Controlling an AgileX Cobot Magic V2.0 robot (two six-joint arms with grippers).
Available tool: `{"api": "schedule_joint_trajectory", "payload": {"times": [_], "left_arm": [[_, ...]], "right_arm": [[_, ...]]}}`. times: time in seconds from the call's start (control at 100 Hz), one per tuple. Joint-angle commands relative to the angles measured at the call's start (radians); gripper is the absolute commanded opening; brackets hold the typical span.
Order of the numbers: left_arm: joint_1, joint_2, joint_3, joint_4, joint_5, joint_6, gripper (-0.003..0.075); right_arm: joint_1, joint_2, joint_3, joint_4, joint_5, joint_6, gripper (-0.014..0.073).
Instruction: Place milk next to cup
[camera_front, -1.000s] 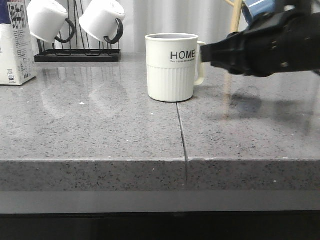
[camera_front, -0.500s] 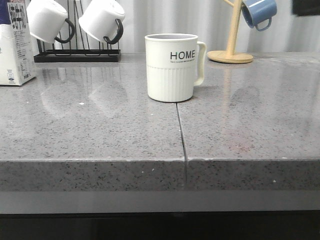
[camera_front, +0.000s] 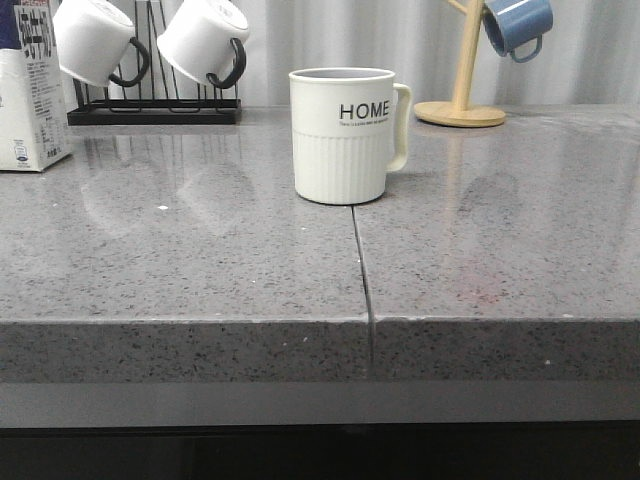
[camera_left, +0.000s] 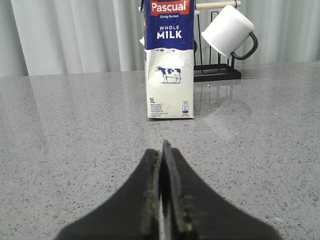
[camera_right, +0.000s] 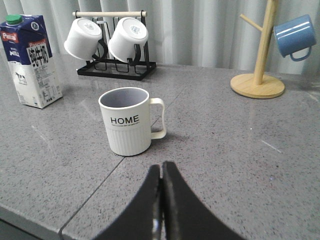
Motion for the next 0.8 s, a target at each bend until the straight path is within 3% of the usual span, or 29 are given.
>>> {"api": "schedule_joint_trajectory", "payload": {"times": [0.0,0.32,0.55,0.79], "left_arm": [[0.004,-0.029,0.045,0.002,-0.1,-0.002,-0.0021],[0.004,-0.029,-0.007,0.002,-0.197,-0.002,-0.0021],[0.004,0.014,-0.25,0.018,-0.012,-0.002,-0.0021],[0.004,0.258,-0.5,0.028,0.179,0.003,-0.0021]], "right_arm": [[-0.002,-0.064,-0.025,0.0,0.004,-0.009,-0.0067],[-0.002,-0.119,-0.025,0.0,0.048,-0.009,-0.0067],[-0.002,-0.119,-0.025,0.0,0.048,-0.009,-0.0067],[-0.002,-0.119,-0.025,0.0,0.048,-0.009,-0.0067]]}}
